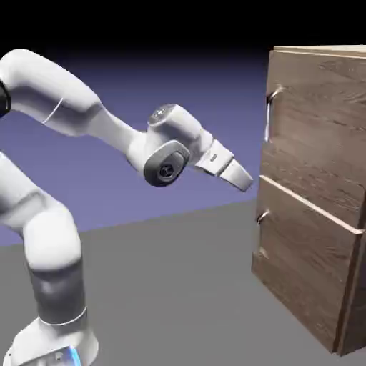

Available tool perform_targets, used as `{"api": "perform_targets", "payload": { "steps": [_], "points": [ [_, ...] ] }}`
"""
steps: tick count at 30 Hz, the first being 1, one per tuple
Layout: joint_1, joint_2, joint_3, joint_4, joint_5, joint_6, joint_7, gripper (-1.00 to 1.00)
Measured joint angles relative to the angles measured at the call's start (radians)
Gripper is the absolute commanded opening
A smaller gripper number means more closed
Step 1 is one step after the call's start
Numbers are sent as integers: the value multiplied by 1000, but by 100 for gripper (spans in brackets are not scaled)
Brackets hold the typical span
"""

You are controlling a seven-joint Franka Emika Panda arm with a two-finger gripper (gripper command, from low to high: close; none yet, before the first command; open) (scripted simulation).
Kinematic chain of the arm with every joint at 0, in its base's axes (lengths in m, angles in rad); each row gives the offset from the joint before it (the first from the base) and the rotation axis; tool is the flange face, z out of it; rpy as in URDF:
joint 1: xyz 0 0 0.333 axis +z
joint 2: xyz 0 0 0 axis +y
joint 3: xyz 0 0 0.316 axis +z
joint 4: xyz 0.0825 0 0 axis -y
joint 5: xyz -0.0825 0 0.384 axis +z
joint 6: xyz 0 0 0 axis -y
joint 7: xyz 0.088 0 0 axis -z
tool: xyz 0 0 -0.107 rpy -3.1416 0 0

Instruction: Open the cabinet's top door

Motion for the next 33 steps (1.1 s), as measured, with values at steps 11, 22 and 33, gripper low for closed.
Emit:
{"api": "perform_targets", "payload": {
  "steps": [11, 22, 33],
  "points": [
    [-147, -35, 149, 76, 478, -31, -376, 0],
    [-295, -70, 298, 153, 957, -61, -752, 0],
    [-442, -106, 446, 229, 1435, -92, -1127, 0]
  ]
}}
